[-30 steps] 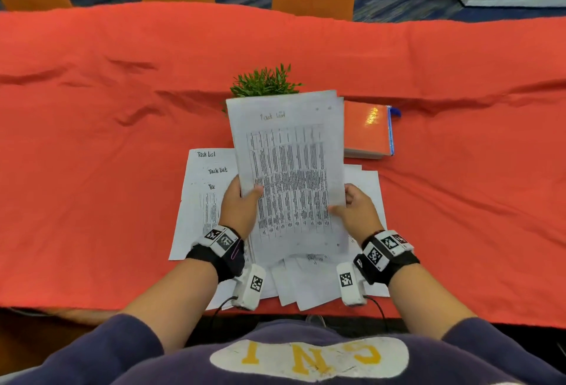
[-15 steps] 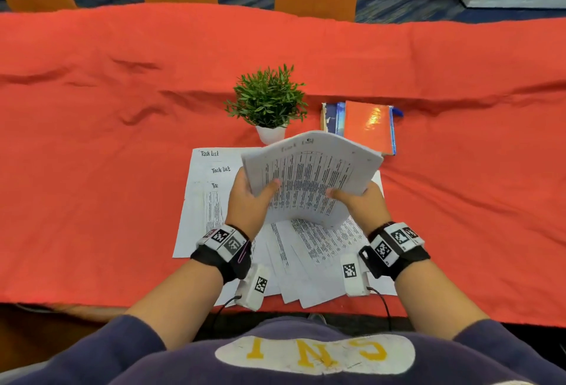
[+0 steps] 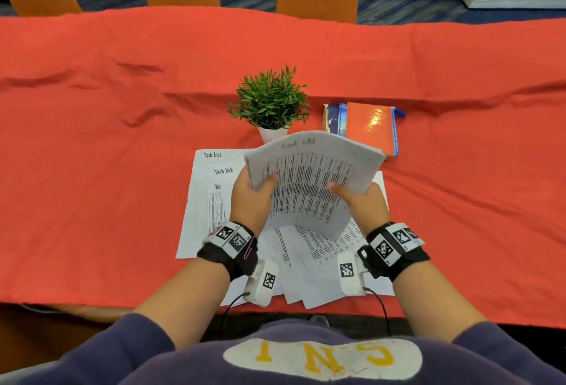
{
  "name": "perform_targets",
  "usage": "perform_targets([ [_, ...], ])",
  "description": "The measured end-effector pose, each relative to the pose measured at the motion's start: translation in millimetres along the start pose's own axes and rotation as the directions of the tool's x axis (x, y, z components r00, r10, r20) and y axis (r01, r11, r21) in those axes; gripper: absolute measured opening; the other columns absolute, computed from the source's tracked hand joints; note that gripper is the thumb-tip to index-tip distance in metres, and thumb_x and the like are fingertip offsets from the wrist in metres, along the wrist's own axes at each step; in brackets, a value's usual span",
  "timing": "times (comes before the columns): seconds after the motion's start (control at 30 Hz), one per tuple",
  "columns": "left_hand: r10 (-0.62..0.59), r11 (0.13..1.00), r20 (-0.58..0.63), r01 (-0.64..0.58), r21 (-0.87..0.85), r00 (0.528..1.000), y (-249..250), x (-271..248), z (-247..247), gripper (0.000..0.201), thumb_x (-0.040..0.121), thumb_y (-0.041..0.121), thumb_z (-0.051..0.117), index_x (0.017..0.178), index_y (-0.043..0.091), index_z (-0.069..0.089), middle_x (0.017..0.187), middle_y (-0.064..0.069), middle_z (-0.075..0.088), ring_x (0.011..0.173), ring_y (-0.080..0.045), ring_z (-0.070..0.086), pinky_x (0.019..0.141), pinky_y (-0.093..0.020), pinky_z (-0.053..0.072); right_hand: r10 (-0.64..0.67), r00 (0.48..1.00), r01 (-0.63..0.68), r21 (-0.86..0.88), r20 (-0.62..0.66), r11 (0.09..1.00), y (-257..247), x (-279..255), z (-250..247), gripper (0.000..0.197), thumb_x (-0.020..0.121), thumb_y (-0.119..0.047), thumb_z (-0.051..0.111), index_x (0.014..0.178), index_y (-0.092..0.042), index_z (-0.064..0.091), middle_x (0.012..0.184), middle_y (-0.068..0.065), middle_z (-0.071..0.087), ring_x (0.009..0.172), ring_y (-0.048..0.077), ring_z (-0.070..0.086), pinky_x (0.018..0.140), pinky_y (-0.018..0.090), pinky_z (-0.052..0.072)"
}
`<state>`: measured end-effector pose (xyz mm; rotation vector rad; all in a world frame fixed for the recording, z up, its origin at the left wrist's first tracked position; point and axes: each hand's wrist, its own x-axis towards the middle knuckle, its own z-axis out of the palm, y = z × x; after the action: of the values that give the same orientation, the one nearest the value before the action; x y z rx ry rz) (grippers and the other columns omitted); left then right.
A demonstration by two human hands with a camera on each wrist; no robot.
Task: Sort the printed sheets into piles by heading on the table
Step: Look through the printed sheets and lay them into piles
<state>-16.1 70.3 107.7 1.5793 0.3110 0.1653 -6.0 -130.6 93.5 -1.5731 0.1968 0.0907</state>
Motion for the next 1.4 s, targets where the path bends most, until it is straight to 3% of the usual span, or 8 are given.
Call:
perform_targets([
  [0.27, -0.06, 0.998, 0.038, 0.059, 0.026, 0.997, -8, -1, -4, 0.027, 0.083, 0.0, 0.063, 0.107, 0.012, 0.062, 0.1, -0.001, 0.07, 0.093, -0.017, 0.067, 0.069, -0.024, 0.055, 0.055, 0.998, -0.055, 0.006, 0.041, 0.998, 17, -1, 0, 0.027, 0.075, -0.01, 0.077, 0.096, -0.027, 0.07, 0.104, -0.002, 0.073, 0.101, 0.019, 0.068, 0.094, 0.048, 0.051],
  [0.43, -0.11, 0.991, 0.01, 0.109, 0.081, 0.994, -10, -2, -3, 0.027, 0.081, -0.003, 0.063, 0.086, 0.024, 0.063, 0.087, 0.003, 0.067, 0.08, -0.014, 0.063, 0.059, -0.018, 0.053, 0.091, 0.994, -0.091, -0.01, 0.063, 0.996, 24, 0, 1, 0.032, 0.072, -0.015, 0.081, 0.097, -0.031, 0.069, 0.105, -0.004, 0.073, 0.101, 0.016, 0.068, 0.095, 0.046, 0.051],
  [0.53, -0.104, 0.992, 0.004, 0.103, 0.076, 0.995, -9, 1, -5, 0.026, 0.079, -0.004, 0.063, 0.089, 0.019, 0.065, 0.088, 0.002, 0.067, 0.079, -0.013, 0.064, 0.065, -0.023, 0.054, 0.077, 0.993, -0.077, 0.002, 0.088, 0.997, 24, 4, -6, 0.035, 0.071, -0.015, 0.081, 0.099, -0.031, 0.068, 0.106, -0.006, 0.073, 0.101, 0.014, 0.068, 0.091, 0.04, 0.051],
  [0.73, -0.195, 0.973, -0.017, 0.195, 0.124, 0.981, -38, -10, 4, 0.025, 0.082, -0.003, 0.062, 0.103, 0.012, 0.062, 0.091, 0.001, 0.065, 0.081, -0.012, 0.061, 0.063, -0.018, 0.046, 0.204, 0.974, -0.194, -0.102, 0.1, 0.976, 55, 3, -5, 0.031, 0.073, -0.011, 0.079, 0.098, -0.024, 0.065, 0.103, -0.002, 0.07, 0.097, 0.015, 0.066, 0.093, 0.04, 0.051],
  [0.87, -0.186, 0.973, -0.02, 0.187, 0.132, 0.982, -44, -3, 1, 0.021, 0.083, -0.002, 0.061, 0.099, 0.011, 0.063, 0.087, 0.001, 0.065, 0.077, -0.011, 0.061, 0.06, -0.018, 0.045, 0.192, 0.979, -0.183, -0.12, 0.072, 0.976, 59, 5, -5, 0.03, 0.075, -0.011, 0.077, 0.102, -0.018, 0.066, 0.103, 0.0, 0.07, 0.095, 0.014, 0.066, 0.082, 0.03, 0.051],
  [1.03, -0.252, 0.939, 0.082, 0.224, 0.261, 0.964, -65, -1, -13, 0.006, 0.09, 0.01, 0.058, 0.087, 0.015, 0.059, 0.074, 0.003, 0.06, 0.068, -0.014, 0.057, 0.052, -0.013, 0.045, 0.271, 0.962, -0.262, -0.262, 0.0, 0.929, 75, 4, 4, 0.019, 0.08, -0.014, 0.073, 0.096, -0.007, 0.065, 0.1, 0.013, 0.07, 0.092, 0.029, 0.066, 0.075, 0.038, 0.055],
  [1.2, -0.231, 0.951, 0.079, 0.208, 0.231, 0.97, -62, 18, -48, 0.023, 0.09, 0.006, 0.056, 0.111, 0.015, 0.059, 0.102, 0.001, 0.066, 0.089, -0.013, 0.062, 0.077, -0.024, 0.051, 0.206, 0.978, -0.206, -0.179, -0.016, 0.962, 56, 0, 40, 0.02, 0.08, -0.015, 0.073, 0.098, -0.017, 0.064, 0.099, 0.001, 0.068, 0.092, 0.02, 0.065, 0.074, 0.03, 0.051],
  [1.4, -0.216, 0.944, -0.1, 0.234, 0.235, 0.971, -49, 56, -128, 0.021, 0.088, 0.002, 0.053, 0.105, 0.014, 0.058, 0.085, 0.003, 0.062, 0.075, -0.015, 0.058, 0.062, -0.022, 0.045, 0.191, 0.972, -0.157, -0.232, 0.134, 0.96, 44, -1, 134, 0.023, 0.077, -0.026, 0.077, 0.095, -0.018, 0.063, 0.096, 0.003, 0.07, 0.089, 0.023, 0.067, 0.082, 0.039, 0.056],
])
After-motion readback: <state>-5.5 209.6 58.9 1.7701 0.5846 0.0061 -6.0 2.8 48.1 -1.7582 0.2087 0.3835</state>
